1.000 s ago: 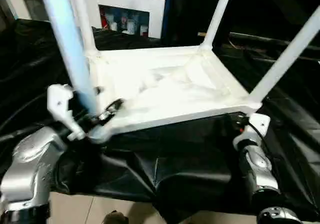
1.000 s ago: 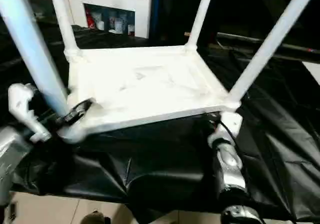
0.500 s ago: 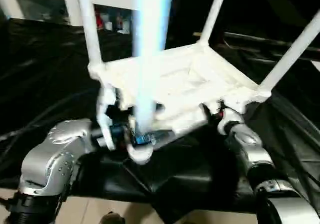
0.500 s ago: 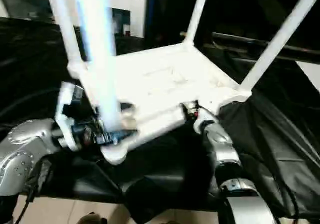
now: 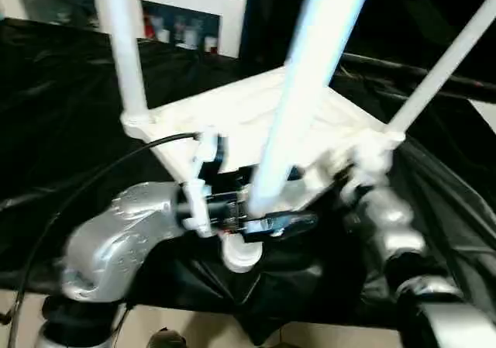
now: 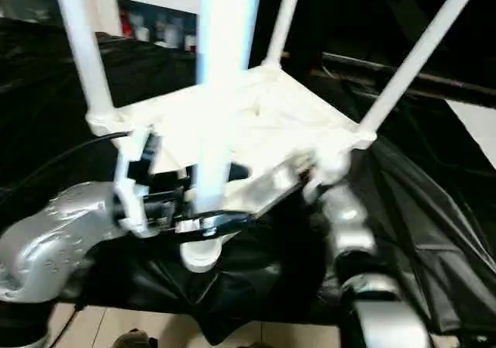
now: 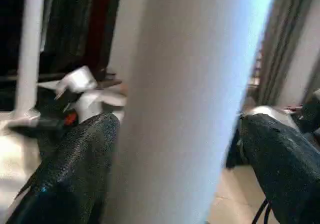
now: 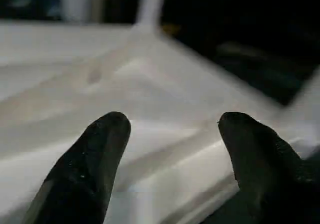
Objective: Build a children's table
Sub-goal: Rotate table base
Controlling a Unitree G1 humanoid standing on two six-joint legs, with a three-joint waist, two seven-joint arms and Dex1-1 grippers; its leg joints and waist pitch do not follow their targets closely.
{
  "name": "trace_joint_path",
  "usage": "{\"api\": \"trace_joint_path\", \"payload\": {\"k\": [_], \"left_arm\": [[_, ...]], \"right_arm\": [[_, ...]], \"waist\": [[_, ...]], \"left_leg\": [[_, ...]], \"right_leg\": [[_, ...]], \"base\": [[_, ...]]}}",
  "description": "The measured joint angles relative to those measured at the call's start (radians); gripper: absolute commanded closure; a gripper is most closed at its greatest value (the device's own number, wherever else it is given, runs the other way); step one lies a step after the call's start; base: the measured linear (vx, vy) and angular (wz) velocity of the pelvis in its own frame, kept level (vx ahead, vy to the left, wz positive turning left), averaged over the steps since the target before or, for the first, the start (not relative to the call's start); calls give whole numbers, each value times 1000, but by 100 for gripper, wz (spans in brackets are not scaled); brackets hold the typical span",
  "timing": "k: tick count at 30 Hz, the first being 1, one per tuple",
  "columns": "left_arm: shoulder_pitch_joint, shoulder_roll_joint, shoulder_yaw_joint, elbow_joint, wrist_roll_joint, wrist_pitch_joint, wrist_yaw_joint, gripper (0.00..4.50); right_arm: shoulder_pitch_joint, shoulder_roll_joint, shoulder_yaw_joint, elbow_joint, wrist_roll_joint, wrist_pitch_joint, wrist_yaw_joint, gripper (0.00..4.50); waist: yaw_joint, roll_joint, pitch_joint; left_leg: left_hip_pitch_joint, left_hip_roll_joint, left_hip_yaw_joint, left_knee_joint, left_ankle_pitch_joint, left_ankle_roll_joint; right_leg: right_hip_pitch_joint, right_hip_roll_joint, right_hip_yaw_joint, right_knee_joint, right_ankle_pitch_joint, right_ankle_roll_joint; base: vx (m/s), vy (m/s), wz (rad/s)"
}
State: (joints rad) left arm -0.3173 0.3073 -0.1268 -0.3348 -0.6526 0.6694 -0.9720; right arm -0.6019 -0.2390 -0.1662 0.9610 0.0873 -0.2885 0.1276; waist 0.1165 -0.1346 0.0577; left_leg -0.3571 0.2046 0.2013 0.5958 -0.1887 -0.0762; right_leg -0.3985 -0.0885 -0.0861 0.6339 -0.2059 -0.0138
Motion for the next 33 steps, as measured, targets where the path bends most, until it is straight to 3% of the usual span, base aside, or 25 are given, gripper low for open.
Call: {"api": "trace_joint_path", "payload": {"k": [6, 11, 33], "left_arm": [[1, 9, 1, 25, 18, -20, 17, 7], [2, 12, 2, 26, 17, -21, 20, 7], [6, -47, -24, 9, -22, -16, 39, 7]], "right_arm": [[2, -66, -9, 46, -44, 40, -135, 118], [3, -73, 10, 98, -62, 106, -119, 118], [-36, 105, 101, 126, -75, 132, 100, 118]], "waist": [[-5, 0, 0], [-13, 0, 0], [-42, -1, 0]], "left_leg": [[0, 0, 0, 0, 1, -1], [0, 2, -1, 0, 1, -2], [-1, 4, -2, 6, 2, -3]], "right_leg": [[0, 1, 0, 0, 0, 0], [-1, 2, 0, 2, 0, 0], [-4, 5, 2, 8, 2, -2]], "base": [[0, 0, 0], [0, 0, 0], [0, 0, 0]]}}
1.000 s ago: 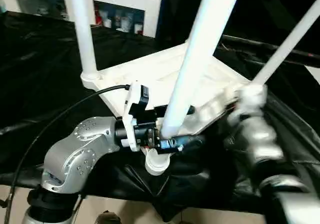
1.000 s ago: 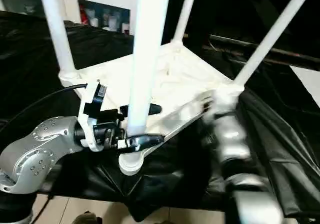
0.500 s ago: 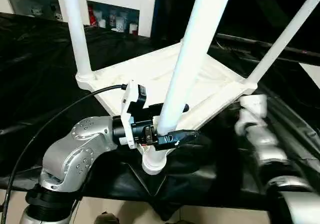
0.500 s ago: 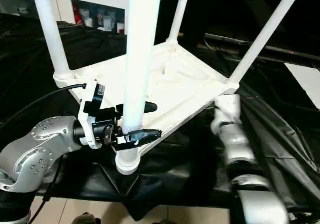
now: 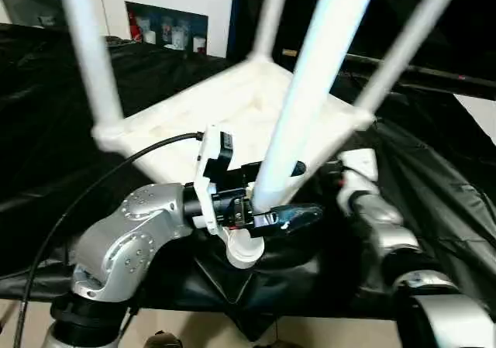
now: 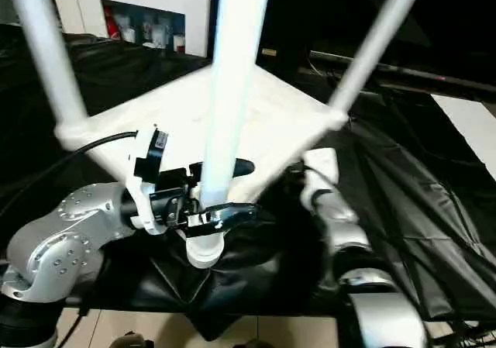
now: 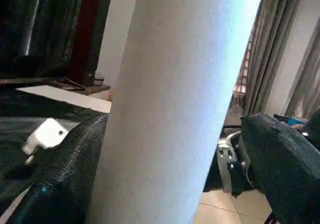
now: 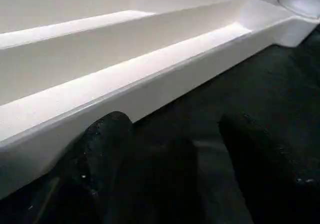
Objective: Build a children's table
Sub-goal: Rotate table base
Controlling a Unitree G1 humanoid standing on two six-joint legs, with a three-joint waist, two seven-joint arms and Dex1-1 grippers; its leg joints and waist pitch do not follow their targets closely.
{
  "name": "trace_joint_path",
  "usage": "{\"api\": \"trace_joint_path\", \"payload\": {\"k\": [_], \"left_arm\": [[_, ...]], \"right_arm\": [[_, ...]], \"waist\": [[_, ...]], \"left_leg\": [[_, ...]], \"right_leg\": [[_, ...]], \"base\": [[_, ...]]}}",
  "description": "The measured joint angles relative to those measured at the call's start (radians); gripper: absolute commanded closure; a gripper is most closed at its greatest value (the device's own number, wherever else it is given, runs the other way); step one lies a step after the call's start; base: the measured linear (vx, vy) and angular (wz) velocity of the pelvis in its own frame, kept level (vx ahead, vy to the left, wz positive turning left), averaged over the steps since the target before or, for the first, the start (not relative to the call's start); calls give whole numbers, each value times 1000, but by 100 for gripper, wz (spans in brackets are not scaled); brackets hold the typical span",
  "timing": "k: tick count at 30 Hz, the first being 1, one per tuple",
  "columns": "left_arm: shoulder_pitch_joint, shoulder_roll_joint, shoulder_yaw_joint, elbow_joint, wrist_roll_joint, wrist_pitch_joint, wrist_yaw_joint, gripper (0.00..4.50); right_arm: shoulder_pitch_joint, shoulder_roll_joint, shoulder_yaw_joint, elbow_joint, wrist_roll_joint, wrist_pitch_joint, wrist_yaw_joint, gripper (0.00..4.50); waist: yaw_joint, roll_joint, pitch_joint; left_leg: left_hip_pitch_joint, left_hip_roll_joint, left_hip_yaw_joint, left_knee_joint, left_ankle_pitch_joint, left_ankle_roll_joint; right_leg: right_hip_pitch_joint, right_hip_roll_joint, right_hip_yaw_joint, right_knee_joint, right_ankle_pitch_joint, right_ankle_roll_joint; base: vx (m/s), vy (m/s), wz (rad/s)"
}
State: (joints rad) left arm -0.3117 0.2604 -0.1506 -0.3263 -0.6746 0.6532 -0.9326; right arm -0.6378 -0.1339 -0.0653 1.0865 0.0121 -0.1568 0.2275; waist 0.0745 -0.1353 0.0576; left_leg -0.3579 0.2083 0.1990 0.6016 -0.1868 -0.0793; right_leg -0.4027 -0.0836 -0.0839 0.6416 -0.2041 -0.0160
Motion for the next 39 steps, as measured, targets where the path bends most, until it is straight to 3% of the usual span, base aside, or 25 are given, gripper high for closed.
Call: {"api": "trace_joint_path", "payload": {"k": [11, 18, 22, 26, 30, 33, 35, 39], "left_arm": [[-56, -42, -39, 55, 28, -36, 11, 7], [-142, -71, -41, 211, 179, -176, 117, 7], [-171, -79, -20, 270, 219, -223, 162, 7], [-182, -92, -13, 310, 250, -269, 190, 7], [-209, -104, -16, 373, 303, -327, 234, 7], [-213, -104, -15, 421, 345, -383, 261, 7], [-206, -111, -4, 419, 340, -389, 262, 7], [-136, -139, 32, 378, 294, -392, 263, 7]], "right_arm": [[-74, 74, 46, 34, -28, 0, 27, 118], [-98, 89, 53, 55, -30, -5, 52, 118], [-99, 93, 56, 54, -20, -21, 139, 118], [-98, 93, 66, 53, -23, -32, 153, 118], [-98, 95, 46, 53, -5, -32, 147, 118], [-98, 94, 16, 32, 27, -32, 152, 118], [-96, 87, 2, 5, 41, -33, 156, 118], [-48, 55, -19, -68, 73, -50, 175, 118]], "waist": [[-1, 0, 0], [4, 0, 0], [-1, 0, 0], [6, 0, 0], [12, 2, 1], [15, 15, 6], [16, 20, 7], [18, 21, 7]], "left_leg": [[0, 0, 0, 0, 0, 0], [0, 0, 0, 0, 1, -1], [1, 0, 0, 0, 1, -1], [1, 0, -1, 0, 1, -1], [2, 0, -1, 0, 1, -2], [2, 0, -1, 1, 2, -3], [2, 0, -2, 0, 3, -4], [1, 1, -2, -1, 2, -4]], "right_leg": [[-1, 0, 0, 0, 0, 0], [-1, 0, 1, 1, 0, -1], [-1, 1, 1, 2, 1, -2], [-1, 1, 2, 2, 0, -2], [0, 1, 2, 3, 1, -3], [0, 1, 3, 3, 2, -4], [-1, 2, 3, 4, 2, -4], [-1, 3, 3, 3, 1, -5]], "base": [[0, 0, 0], [0, 0, 0], [0, 0, 0], [0, 0, 0], [0, 0, 0], [0, 0, 0], [0, 0, 0], [0, 0, 0]]}}
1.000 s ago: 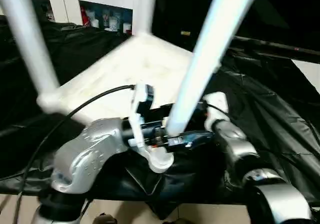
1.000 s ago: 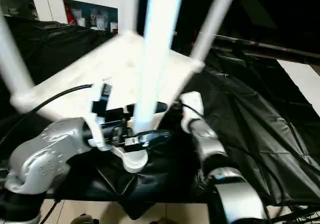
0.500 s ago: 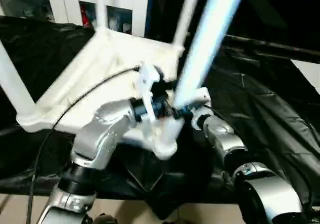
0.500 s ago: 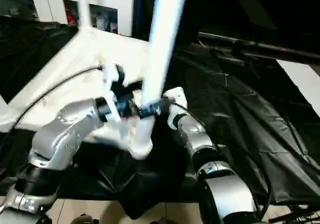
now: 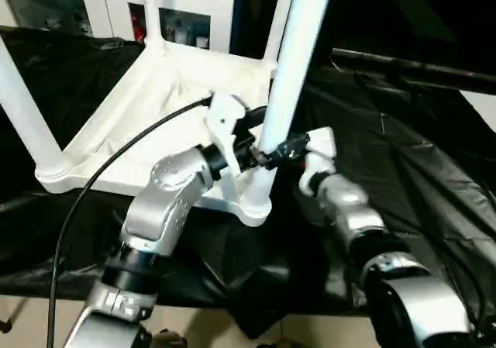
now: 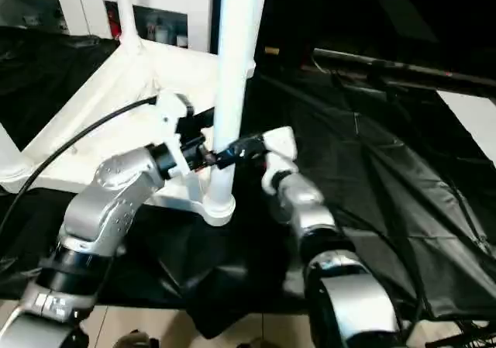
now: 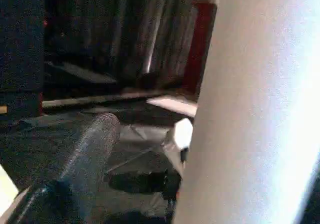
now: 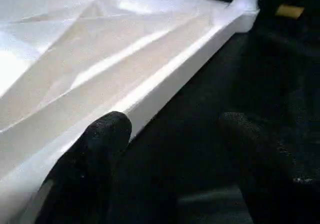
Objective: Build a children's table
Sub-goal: Rotate table base
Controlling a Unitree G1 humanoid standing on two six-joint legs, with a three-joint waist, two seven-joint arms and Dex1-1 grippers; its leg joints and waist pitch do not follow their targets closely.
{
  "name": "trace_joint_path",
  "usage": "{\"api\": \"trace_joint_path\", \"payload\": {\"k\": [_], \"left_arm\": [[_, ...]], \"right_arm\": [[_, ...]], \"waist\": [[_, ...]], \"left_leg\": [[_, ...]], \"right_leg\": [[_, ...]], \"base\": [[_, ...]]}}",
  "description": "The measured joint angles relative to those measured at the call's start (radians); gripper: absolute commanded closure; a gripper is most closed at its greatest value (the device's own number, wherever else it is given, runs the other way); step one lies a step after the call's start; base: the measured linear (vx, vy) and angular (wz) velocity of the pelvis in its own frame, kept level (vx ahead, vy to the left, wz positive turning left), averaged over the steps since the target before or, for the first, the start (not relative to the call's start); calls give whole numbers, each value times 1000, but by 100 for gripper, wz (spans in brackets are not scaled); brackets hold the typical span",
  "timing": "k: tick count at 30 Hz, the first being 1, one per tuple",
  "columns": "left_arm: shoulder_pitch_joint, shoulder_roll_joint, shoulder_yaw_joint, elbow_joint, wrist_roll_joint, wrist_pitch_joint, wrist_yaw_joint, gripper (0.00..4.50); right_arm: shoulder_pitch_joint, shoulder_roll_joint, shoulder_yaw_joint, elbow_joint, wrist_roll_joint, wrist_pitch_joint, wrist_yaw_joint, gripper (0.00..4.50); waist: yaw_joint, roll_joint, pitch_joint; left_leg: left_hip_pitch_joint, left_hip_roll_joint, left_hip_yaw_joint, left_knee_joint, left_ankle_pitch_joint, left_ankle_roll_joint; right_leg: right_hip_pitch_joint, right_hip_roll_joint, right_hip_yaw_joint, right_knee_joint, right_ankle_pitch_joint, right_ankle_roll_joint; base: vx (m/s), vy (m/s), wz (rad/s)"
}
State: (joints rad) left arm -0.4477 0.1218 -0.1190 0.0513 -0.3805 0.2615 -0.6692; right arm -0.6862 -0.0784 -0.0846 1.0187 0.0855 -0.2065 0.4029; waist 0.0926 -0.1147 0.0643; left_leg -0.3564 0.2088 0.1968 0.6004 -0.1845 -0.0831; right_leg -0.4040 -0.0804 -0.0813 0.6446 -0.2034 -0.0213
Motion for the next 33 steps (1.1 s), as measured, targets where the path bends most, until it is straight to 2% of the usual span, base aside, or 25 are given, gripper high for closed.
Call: {"api": "trace_joint_path", "payload": {"k": [2, 5, 11, 14, 16, 18, 19, 22, 24, 26, 28, 29, 33], "left_arm": [[72, 14, 11, -40, -19, -9, -2, 7], [132, 57, 17, -59, -23, -5, -24, 7], [163, 192, 2, -79, -33, 37, -157, 7], [104, 284, -30, 18, 27, 12, -252, 34], [34, 358, -95, 112, 96, -29, -340, 42], [-17, 409, -129, 198, 159, -63, -403, 48], [-25, 416, -134, 216, 172, -72, -416, 78], [-87, 417, -192, 319, 224, -123, -472, 88], [-166, 419, -234, 451, 287, -190, -504, 124], [-250, 416, -252, 595, 334, -252, -528, 133], [-282, 412, -252, 653, 342, -272, -560, 137], [-295, 399, -254, 685, 346, -278, -574, 167], [-322, 381, -284, 753, 369, -308, -607, 186]], "right_arm": [[35, -25, -20, -39, 12, 0, 10, 118], [64, -45, -32, -86, 29, 8, 19, 118], [101, -86, -7, -162, 29, 34, 102, 118], [107, -130, 27, -191, 24, 47, 190, 118], [121, -182, 68, -231, 16, 57, 287, 118], [142, -222, 91, -280, 17, 78, 377, 118], [146, -226, 94, -291, 17, 86, 397, 118], [189, -268, 133, -376, 31, 129, 514, 118], [215, -313, 160, -447, 56, 167, 615, 118], [238, -368, 173, -510, 84, 207, 704, 118], [252, -395, 173, -549, 100, 231, 741, 118], [257, -403, 175, -566, 104, 243, 756, 118], [264, -405, 196, -601, 103, 250, 781, 118]], "waist": [[-2, 2, 1], [-5, 3, 1], [6, 2, 2], [13, 2, 2], [21, 2, 2], [21, 4, 2], [21, 4, 2], [23, 5, 3], [25, 10, 5], [26, 13, 6], [26, 14, 6], [25, 15, 6], [24, 19, 9]], "left_leg": [[0, 0, 0, -1, 0, 0], [1, 1, -1, -1, 0, 0], [3, 0, -4, -1, 1, -1], [3, -1, -3, -1, 1, -1], [3, -1, -3, -2, 1, -1], [4, -1, -1, -3, 0, 0], [4, -1, -1, -3, 0, 0], [3, -1, 0, -4, -1, 2], [4, -2, 0, -3, -1, 2], [4, -2, 0, -3, -1, 2], [5, -2, 1, -3, -2, 2], [5, -2, 1, -3, -1, 2], [5, -1, 0, -3, -1, 2]], "right_leg": [[0, 0, 0, 0, -1, 0], [-1, 4, 1, 0, 0, -1], [0, 5, 3, 0, -2, 3], [-1, 5, 5, 0, -2, 3], [0, 5, 5, -1, -2, 3], [0, 5, 7, -1, 0, 0], [0, 5, 8, -2, 0, -1], [0, 5, 8, -3, 0, -1], [0, 5, 8, -4, 0, -1], [0, 5, 8, -4, 1, -2], [1, 5, 9, -4, 1, -2], [1, 5, 9, -4, 1, -2], [1, 5, 8, -3, 1, -2]], "base": [[0, 0, 0], [0, 0, 0], [0, 0, 0], [0, 0, 0], [0, 0, 0], [0, 0, 0], [0, 0, 0], [0, 0, 0], [0, 0, 0], [0, 0, 0], [0, 0, 0], [0, 0, 0], [0, 0, 0]]}}
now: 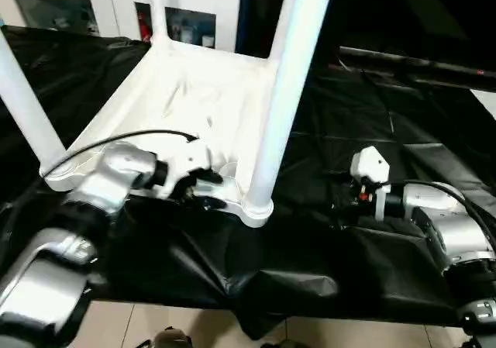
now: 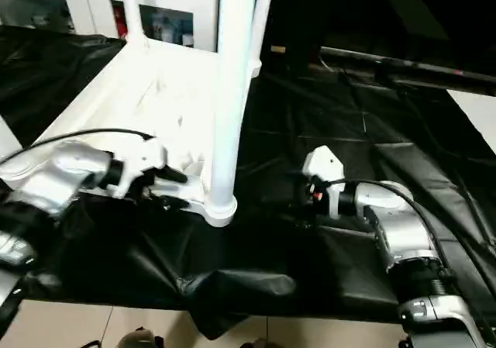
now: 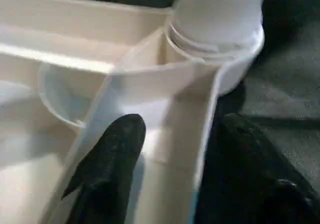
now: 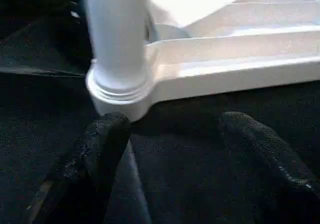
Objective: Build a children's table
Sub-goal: Rotate table base
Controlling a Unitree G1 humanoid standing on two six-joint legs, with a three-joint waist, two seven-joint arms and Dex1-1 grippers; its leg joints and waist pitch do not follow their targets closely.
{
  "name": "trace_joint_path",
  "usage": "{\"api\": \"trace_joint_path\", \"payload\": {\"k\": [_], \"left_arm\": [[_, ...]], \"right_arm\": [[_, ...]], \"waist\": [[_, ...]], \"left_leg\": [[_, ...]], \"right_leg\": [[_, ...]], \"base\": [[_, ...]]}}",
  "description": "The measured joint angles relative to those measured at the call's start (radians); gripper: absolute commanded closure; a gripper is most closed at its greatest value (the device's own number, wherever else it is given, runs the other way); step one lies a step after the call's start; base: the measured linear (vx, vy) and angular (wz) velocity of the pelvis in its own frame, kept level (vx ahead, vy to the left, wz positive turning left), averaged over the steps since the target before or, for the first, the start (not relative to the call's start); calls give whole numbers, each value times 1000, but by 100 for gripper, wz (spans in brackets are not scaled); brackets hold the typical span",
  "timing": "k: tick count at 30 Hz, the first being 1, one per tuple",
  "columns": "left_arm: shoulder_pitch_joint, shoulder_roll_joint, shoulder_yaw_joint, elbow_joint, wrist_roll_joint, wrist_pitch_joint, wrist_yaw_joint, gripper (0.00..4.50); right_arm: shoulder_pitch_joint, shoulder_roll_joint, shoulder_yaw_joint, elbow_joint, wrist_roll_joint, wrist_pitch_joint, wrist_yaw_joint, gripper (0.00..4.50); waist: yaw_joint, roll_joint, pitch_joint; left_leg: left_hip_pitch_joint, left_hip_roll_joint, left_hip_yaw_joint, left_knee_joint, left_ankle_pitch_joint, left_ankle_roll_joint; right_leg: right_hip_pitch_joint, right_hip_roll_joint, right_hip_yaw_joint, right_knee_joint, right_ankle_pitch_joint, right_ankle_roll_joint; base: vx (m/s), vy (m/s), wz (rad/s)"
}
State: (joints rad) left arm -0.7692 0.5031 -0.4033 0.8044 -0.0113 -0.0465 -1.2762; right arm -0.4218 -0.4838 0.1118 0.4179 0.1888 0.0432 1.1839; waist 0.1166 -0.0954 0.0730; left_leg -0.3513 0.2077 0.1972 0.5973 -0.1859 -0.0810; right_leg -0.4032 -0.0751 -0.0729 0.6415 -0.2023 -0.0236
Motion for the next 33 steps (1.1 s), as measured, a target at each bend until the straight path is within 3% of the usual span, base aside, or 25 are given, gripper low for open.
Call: {"api": "trace_joint_path", "payload": {"k": [6, 12, 27, 33], "left_arm": [[-89, -22, -7, 182, 48, -93, -33, 246], [-118, -34, -2, 255, 56, -124, -59, 296], [-146, -52, 16, 350, 82, -178, -95, 421], [-71, -90, 100, 276, 23, -146, -63, 447]], "right_arm": [[38, -16, 19, -71, 2, 54, 20, 118], [63, -32, 19, -130, 11, 74, 20, 118], [73, -29, 36, -143, 12, 106, 14, 118], [87, 17, 37, -149, 14, 142, -33, 82]], "waist": [[21, 14, 1], [33, 31, -2], [29, 32, -2], [19, 36, -3]], "left_leg": [[-1, -1, 1, 1, -1, 1], [-1, 0, 0, 1, -1, 1], [-1, 0, 0, 2, -1, 1], [0, 0, 1, 0, -1, 1]], "right_leg": [[0, 0, 0, -1, 0, 0], [0, 0, 0, -1, 0, -1], [0, -1, 0, -1, 1, -1], [0, 0, 0, -1, 1, -1]], "base": [[0, 0, 0], [0, 0, 0], [0, 0, 0], [0, 0, 0]]}}
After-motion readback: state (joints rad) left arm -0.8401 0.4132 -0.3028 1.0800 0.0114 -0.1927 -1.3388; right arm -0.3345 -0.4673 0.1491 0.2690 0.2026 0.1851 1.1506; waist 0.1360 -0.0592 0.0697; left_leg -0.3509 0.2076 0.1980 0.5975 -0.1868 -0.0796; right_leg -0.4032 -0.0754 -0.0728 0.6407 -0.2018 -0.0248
